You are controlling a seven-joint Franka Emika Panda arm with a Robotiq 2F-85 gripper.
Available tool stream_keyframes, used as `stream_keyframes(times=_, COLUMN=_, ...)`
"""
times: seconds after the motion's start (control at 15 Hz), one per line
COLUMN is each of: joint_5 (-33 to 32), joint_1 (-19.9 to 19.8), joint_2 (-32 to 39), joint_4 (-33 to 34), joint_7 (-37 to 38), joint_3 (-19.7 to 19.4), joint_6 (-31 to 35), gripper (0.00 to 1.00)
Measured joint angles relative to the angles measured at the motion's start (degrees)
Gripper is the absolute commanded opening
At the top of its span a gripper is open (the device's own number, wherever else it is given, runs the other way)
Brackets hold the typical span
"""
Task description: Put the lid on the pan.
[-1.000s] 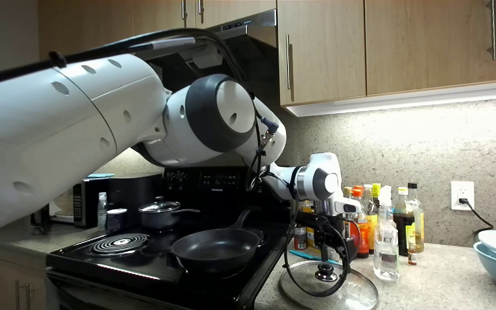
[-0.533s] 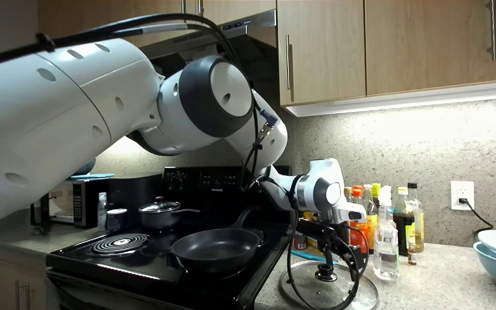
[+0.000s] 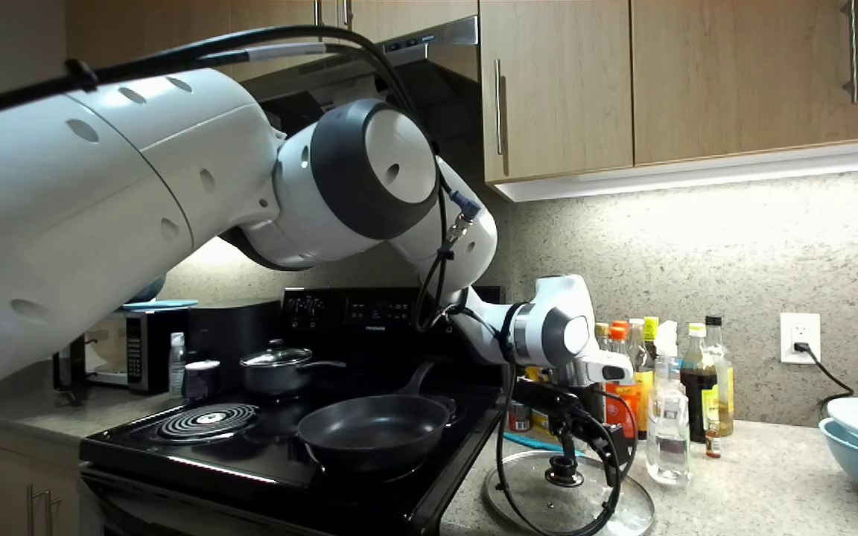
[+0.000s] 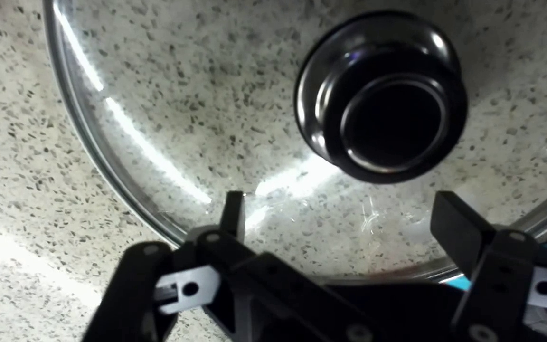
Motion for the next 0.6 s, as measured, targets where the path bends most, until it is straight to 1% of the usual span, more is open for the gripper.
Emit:
stream_keyframes(times=0.07, joint_5=0.0, joint_1=0.0, joint_2=-0.2, joint_4=-0.3, joint_7=-0.1, joint_3=0.0, joint_6=0.8, gripper=1.00)
stream_keyframes(times=0.2, joint_5=-0.1, joint_1=0.3, joint_2=-2.0, joint_4=-2.6, joint_7=-1.4, joint_3=0.0, joint_6=5.1, gripper=1.00)
stream_keyframes(times=0.33, joint_5=-0.2, joint_1=0.7, joint_2=-5.6, joint_4=-7.2, joint_7=-3.5, joint_3=0.0, joint_6=9.6, gripper=1.00)
stream_keyframes(times=0.4, joint_5=-0.2, joint_1=0.9, joint_2=-7.7, joint_4=-9.6, joint_7=-4.7, joint_3=0.1, joint_6=10.7, gripper=1.00)
stream_keyframes(times=0.47, joint_5=-0.2, joint_1=0.8, joint_2=-9.9, joint_4=-12.1, joint_7=-6.8, joint_3=0.5, joint_6=10.7, gripper=1.00)
stream_keyframes(times=0.6, joint_5=-0.2, joint_1=0.4, joint_2=-14.5, joint_4=-17.6, joint_7=-11.6, joint_3=1.6, joint_6=8.2, gripper=1.00)
